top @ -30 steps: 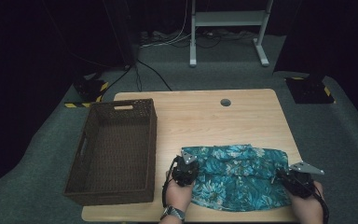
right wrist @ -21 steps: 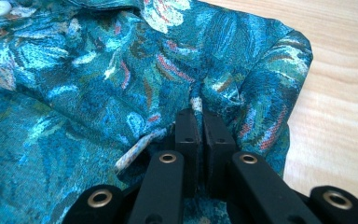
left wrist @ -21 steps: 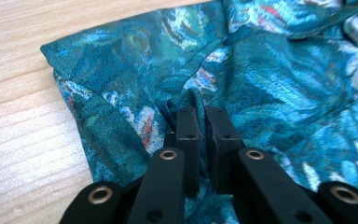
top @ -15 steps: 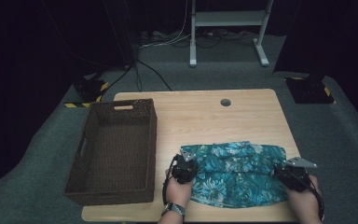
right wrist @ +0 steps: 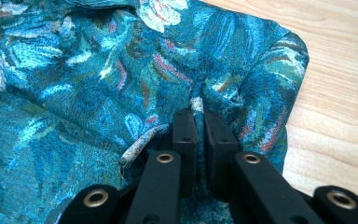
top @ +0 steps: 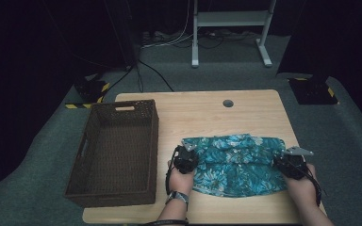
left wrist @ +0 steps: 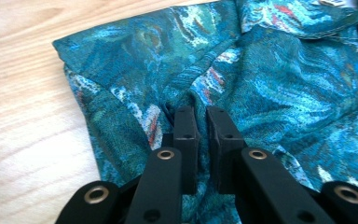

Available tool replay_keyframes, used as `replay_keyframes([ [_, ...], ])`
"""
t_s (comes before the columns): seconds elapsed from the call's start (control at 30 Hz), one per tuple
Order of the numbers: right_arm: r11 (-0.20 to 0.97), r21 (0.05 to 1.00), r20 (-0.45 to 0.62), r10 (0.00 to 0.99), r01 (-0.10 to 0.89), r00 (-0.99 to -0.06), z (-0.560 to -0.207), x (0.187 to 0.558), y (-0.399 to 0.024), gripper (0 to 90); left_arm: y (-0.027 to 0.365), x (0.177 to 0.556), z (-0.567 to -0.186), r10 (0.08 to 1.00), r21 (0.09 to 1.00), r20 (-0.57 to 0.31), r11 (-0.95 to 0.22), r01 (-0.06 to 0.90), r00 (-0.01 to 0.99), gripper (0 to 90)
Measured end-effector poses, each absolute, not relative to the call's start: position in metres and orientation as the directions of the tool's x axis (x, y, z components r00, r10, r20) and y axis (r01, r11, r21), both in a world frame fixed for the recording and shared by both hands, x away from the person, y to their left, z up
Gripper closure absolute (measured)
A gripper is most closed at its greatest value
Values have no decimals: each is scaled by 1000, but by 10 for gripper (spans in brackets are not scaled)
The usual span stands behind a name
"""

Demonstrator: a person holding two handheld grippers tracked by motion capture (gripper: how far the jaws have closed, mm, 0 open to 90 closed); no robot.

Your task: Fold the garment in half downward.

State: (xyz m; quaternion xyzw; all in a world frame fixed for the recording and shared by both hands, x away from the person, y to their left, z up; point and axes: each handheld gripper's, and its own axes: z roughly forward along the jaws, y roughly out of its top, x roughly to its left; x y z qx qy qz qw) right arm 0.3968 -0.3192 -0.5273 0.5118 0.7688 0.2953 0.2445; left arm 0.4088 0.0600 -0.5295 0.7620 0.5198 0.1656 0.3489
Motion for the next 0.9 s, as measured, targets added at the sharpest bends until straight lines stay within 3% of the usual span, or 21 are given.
replay_keyframes([
  [0.27, 296, 745, -76, 928, 598, -364, -506, 396, -311, 696, 67, 406, -508, 911, 731, -124, -184, 657, 393, 764],
  [0.6, 304, 777, -92, 921, 552, -378, -480, 399, -295, 646, 56, 413, -479, 908, 768, -126, -165, 619, 399, 639],
  [0.9, 302, 769, -60, 912, 564, -405, -486, 419, -274, 649, 34, 428, -485, 901, 757, -157, -153, 636, 404, 598],
])
